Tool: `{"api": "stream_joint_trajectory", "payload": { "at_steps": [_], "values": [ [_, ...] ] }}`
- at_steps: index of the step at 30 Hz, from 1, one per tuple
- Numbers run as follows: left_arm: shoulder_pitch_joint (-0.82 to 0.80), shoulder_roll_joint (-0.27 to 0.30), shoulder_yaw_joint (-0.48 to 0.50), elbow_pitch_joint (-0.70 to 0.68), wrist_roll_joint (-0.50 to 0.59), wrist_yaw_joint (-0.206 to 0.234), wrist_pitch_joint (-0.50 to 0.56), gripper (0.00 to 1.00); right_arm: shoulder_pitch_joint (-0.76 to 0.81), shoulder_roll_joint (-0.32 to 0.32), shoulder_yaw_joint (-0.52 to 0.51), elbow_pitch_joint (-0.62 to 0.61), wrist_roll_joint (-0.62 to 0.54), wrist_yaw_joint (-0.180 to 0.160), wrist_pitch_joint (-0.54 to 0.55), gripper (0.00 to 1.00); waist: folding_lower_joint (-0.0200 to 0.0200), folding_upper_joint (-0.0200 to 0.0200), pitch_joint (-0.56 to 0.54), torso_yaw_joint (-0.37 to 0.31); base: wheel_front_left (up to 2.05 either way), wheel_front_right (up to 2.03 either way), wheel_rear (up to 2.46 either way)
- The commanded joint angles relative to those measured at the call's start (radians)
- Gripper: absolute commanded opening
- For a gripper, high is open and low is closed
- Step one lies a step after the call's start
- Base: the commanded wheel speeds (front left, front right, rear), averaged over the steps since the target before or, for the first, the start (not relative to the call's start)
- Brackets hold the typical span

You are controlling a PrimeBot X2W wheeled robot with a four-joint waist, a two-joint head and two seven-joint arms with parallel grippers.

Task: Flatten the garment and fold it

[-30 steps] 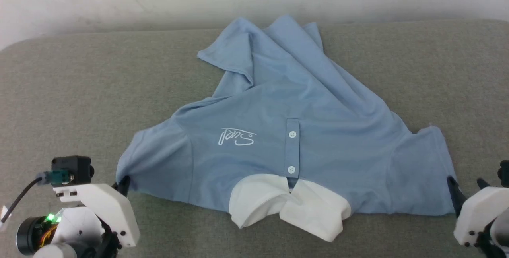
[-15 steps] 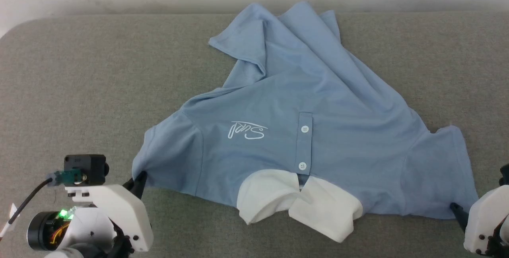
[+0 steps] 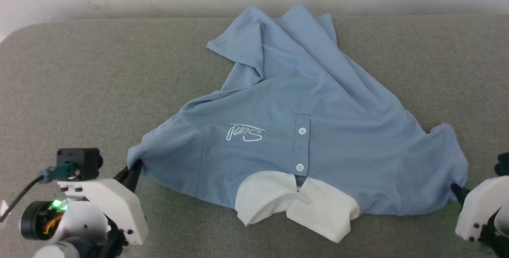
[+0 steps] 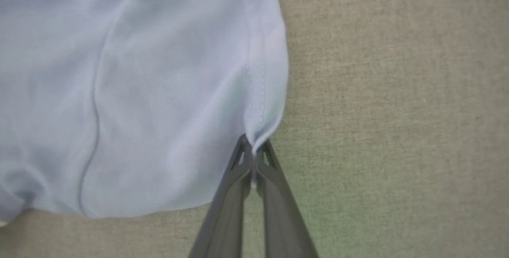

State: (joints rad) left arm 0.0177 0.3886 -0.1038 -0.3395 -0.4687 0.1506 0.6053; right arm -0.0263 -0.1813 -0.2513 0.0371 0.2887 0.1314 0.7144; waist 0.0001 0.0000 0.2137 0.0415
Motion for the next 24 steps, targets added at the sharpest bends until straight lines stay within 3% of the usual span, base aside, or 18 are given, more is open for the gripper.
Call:
{"api": "stream_joint_trajectory", "payload": {
  "at_steps": [1, 13, 18, 24],
  "values": [
    [-0.012, 0.009, 0.014, -0.006, -0.002, -0.002, -0.013, 0.00, -0.026, -0.001, 0.000, -0.020, 0.037, -0.001, -0.011, 0.00, -0.0001, 0.0000, -0.030, -0.019, 0.00, 0.00, 0.00],
    [-0.071, 0.105, 0.151, -0.138, -0.011, -0.014, -0.058, 0.00, -0.186, -0.103, -0.051, -0.269, 0.269, -0.001, 0.036, 0.00, -0.0001, 0.0000, -0.129, -0.068, 0.00, 0.00, 0.00],
    [-0.123, 0.144, 0.210, -0.206, -0.010, -0.017, -0.078, 0.00, -0.284, -0.134, -0.065, -0.341, 0.317, -0.001, 0.041, 0.00, -0.0001, 0.0000, -0.153, -0.078, 0.00, 0.00, 0.00],
    [-0.211, 0.174, 0.270, -0.281, 0.000, -0.008, -0.114, 0.00, -0.402, -0.218, -0.059, -0.359, 0.330, -0.001, -0.012, 0.00, -0.0001, 0.0000, -0.159, -0.088, 0.00, 0.00, 0.00]
  ]
}}
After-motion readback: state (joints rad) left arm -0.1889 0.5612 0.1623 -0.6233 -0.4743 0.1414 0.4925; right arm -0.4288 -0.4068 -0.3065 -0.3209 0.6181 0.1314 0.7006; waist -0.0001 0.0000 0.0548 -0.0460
